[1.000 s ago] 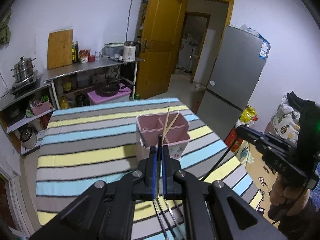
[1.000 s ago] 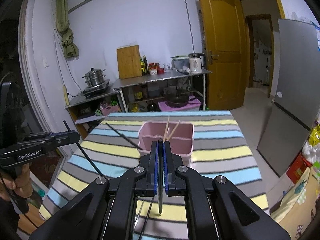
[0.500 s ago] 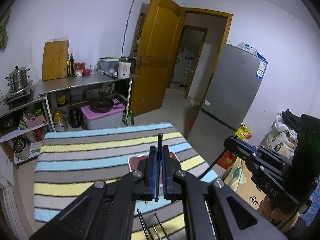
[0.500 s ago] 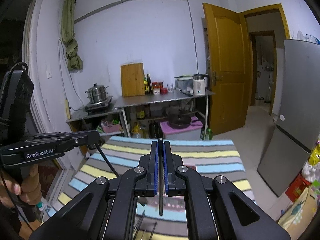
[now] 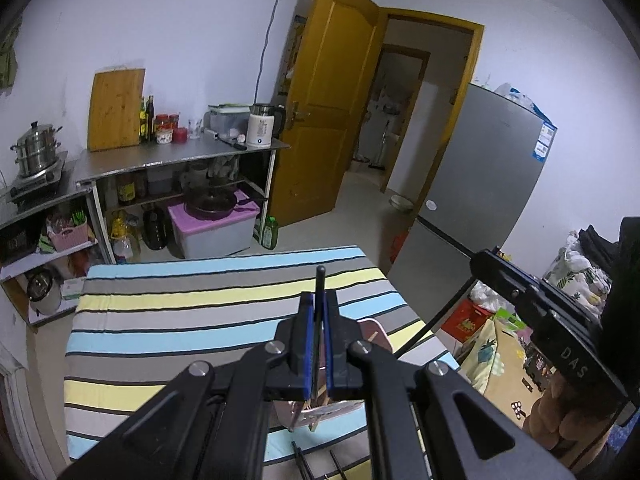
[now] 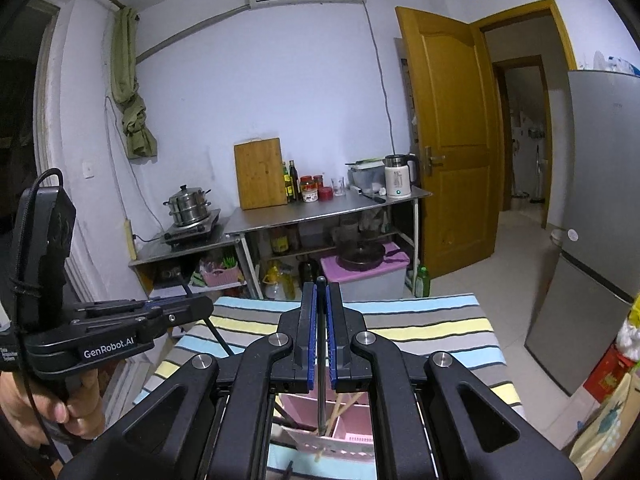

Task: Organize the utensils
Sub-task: 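Lower both chopsticks into the basket and open both grippers, then move both open grippers back to the remaining chopsticks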

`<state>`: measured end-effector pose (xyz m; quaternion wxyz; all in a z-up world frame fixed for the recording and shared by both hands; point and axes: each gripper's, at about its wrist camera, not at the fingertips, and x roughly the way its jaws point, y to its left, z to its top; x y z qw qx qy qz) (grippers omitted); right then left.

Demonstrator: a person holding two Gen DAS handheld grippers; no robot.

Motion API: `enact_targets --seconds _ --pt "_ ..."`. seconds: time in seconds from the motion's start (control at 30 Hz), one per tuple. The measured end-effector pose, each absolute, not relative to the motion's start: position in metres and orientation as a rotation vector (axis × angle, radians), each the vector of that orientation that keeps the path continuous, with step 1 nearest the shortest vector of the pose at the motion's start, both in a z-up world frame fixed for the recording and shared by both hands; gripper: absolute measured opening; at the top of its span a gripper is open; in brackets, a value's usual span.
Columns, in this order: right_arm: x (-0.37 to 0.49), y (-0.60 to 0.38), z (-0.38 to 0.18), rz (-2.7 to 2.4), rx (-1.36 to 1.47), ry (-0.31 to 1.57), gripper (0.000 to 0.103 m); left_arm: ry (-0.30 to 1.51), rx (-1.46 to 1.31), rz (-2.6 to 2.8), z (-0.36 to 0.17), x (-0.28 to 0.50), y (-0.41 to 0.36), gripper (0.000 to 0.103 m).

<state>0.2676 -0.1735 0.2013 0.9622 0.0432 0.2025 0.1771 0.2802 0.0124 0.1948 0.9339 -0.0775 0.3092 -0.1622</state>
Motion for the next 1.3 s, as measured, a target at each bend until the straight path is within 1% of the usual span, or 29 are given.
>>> enact_targets --seconds 0.47,0.7,0.73,0.8,0.83,0.87,0.9,0.93,1.1,1.3 --pt "0.291 -0.172 0.142 0.354 0.091 0.528 0.004 0.742 -0.164 -0.335 0.144 0.302 0.005 0.005" --pt "0.3 -0.173 0.117 0.354 0.083 0.6 0.004 0.78 -0.164 -0.318 0.129 0.306 0.004 0.006" --pt "0.3 -0.174 0.114 0.352 0.087 0.605 0.005 0.782 -0.16 -0.31 0.128 0.305 0.005 0.008" --pt "0.301 -0.179 0.11 0.354 0.098 0.616 0.005 0.785 -0.16 -0.3 0.127 0.305 0.006 0.017" --pt "0.302 -0.18 0.109 0.358 0.1 0.627 0.005 0.785 -0.161 -0.295 0.127 0.305 0.007 0.025" --pt "0.302 -0.181 0.108 0.36 0.101 0.638 0.006 0.78 -0.165 -0.288 0.127 0.304 0.009 0.029" --pt "0.301 -0.182 0.109 0.357 0.098 0.637 0.011 0.773 -0.169 -0.283 0.129 0.302 0.011 0.031" --pt "0.299 -0.183 0.11 0.355 0.096 0.633 0.014 0.767 -0.173 -0.281 0.13 0.303 0.013 0.034" --pt "0.284 -0.194 0.12 0.355 0.105 0.599 0.017 0.722 -0.184 -0.263 0.14 0.289 0.024 0.035" --pt "0.253 -0.205 0.123 0.353 0.12 0.582 0.017 0.673 -0.176 -0.235 0.148 0.26 0.038 0.036"
